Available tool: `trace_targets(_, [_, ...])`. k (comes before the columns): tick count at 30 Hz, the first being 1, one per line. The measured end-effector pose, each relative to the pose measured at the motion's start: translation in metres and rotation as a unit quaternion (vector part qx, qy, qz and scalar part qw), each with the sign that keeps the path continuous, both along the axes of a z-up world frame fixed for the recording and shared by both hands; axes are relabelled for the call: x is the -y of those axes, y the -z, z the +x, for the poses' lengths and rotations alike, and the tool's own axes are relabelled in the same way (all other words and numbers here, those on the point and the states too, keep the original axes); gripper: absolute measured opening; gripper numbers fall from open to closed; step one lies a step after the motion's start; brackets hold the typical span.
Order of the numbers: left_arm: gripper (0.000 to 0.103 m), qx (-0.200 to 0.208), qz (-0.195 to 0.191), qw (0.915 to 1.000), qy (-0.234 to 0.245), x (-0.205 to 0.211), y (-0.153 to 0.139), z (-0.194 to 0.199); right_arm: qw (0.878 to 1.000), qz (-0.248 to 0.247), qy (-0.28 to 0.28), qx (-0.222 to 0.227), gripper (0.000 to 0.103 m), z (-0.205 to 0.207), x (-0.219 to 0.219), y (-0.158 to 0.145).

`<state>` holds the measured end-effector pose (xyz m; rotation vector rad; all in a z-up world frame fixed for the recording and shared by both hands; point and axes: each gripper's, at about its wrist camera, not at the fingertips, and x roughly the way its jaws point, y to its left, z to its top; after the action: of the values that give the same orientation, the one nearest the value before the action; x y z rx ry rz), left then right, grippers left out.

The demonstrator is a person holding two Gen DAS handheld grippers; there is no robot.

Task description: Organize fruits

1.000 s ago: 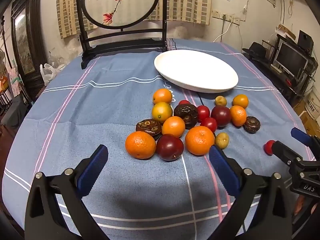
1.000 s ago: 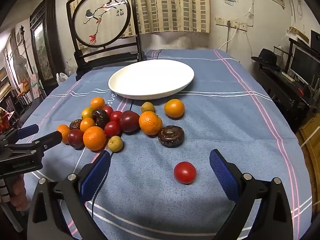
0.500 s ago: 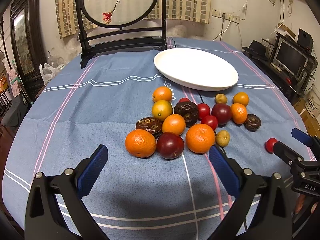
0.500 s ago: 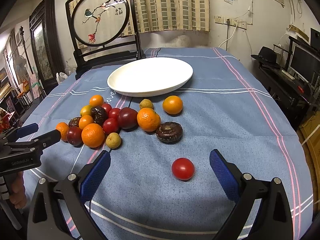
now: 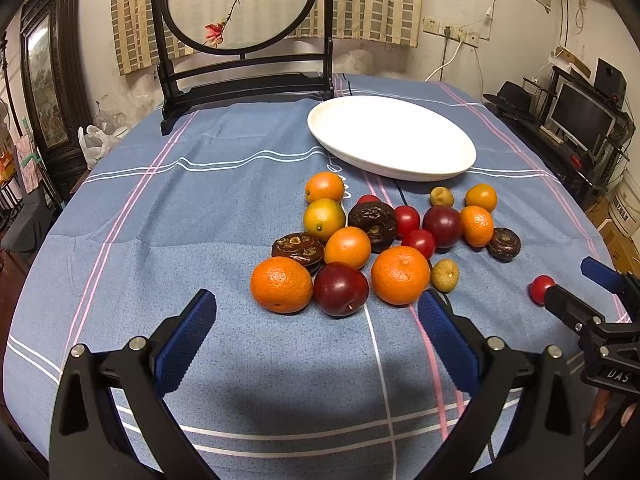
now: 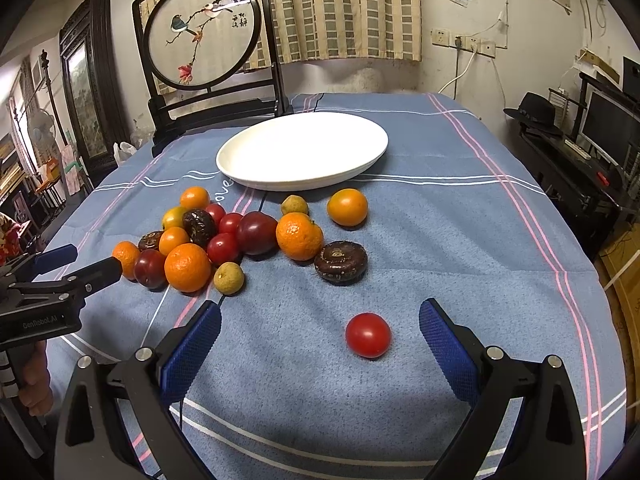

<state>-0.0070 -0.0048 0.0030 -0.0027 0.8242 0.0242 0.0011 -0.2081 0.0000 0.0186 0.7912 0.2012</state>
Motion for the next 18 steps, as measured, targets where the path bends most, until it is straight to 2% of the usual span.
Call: trace_targets(18, [0.099, -0.005, -0.002, 1.0, -0.001, -0.0033, 0.0046, -0.0007, 1.0, -0.002, -0.007, -0.005, 0.099, -0.0007, -0.0025, -0.001])
